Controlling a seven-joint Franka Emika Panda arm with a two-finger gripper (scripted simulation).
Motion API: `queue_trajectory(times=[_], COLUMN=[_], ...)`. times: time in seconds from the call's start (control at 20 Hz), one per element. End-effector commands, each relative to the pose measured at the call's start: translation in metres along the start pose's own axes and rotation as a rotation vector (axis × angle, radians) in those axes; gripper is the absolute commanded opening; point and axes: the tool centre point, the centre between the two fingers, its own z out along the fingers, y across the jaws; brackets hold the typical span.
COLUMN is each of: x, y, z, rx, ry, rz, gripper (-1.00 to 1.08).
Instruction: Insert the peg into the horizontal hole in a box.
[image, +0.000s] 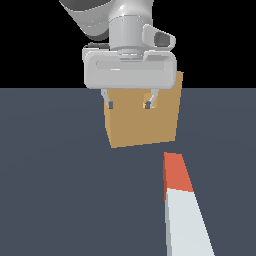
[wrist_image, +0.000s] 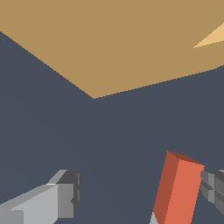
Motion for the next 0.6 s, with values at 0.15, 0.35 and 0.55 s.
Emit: queue_trajectory(times=[0.15, 0.35, 0.55], x=[-0.003, -0.018, -0.043], y=[0.001, 0.008, 0.018], z=[0.001, 0.008, 0.019], rx=[0.000, -0.001, -0.003], ry=[0.000, -0.001, -0.003], rz=[0.004, 0.022, 0.052], gripper=[1.00, 1.00, 1.00])
